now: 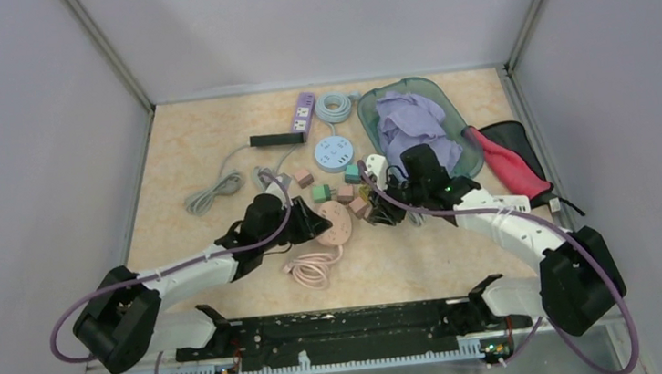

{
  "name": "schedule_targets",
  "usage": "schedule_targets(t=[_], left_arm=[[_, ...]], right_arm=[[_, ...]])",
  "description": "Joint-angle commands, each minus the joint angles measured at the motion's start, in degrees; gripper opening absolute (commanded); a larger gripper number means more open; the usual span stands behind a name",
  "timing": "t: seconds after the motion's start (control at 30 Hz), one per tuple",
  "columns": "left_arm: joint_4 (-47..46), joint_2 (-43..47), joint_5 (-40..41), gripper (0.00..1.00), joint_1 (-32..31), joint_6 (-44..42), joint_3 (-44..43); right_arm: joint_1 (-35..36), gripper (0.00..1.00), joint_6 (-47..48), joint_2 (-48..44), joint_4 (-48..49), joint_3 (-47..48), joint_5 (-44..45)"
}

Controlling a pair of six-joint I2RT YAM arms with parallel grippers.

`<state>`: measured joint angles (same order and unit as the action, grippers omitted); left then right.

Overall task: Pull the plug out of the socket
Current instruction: Place the socket at the center of the board, then place the plug at the center of the board.

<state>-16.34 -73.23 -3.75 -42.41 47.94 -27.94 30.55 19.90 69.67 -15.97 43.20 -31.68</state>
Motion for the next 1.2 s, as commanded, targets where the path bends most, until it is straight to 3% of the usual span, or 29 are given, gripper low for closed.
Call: schedule_targets(t=[0.0, 0.2, 0.33, 0.47, 0.67, 0.83, 0.97, 1.07, 1.13, 1.17], left_arm=[[-6.6, 3.2, -8.5, 0.04, 3.0, -8.0, 3.4], [-9.4, 6.3, -20.1, 0.03, 10.7, -10.2, 6.7], [-9.4, 10.0, -25.2, 0.03, 18.3, -10.5, 8.0], [-6.1, 16.1, -24.3, 0.03, 25.7, -11.1, 8.8], [-1.5, 24.8, -19.3, 0.08, 33.2, -9.1, 11.7], [-3.4, 28.4, -19.6, 0.1, 40.2, -3.2, 16.9], [-7.9, 27.7, -22.0, 0.15, 47.4, 3.9, 21.8], [-11.4, 25.2, -22.4, 0.18, 51.5, 8.3, 24.8], [-11.4, 23.9, -21.4, 0.18, 53.1, 9.7, 25.3], [-10.0, 23.5, -20.5, 0.18, 53.5, 9.9, 24.9]], right_arm=[[-1.5, 0.0, 0.7, -0.3, -0.3, 3.2, -1.0], [-1.5, 0.03, 0.1, 3.8, -0.8, 4.0, 5.8], [-1.5, 0.09, -1.7, 5.9, 0.0, 3.8, 3.5], [-1.1, 0.1, -4.9, 9.0, 1.8, 3.5, -4.0], [7.8, 0.13, -14.9, 13.6, 9.7, 3.9, 5.3], [8.3, 0.18, -18.2, 23.6, 5.1, 11.6, 3.9], [8.3, 0.28, -17.7, 24.6, 3.3, 12.7, 5.2], [8.3, 0.5, -16.8, 24.2, 2.4, 13.3, 7.6], [8.1, 0.55, -16.1, 23.8, 1.9, 13.5, 8.6], [8.0, 0.64, -15.8, 23.4, 1.7, 13.6, 8.9]])
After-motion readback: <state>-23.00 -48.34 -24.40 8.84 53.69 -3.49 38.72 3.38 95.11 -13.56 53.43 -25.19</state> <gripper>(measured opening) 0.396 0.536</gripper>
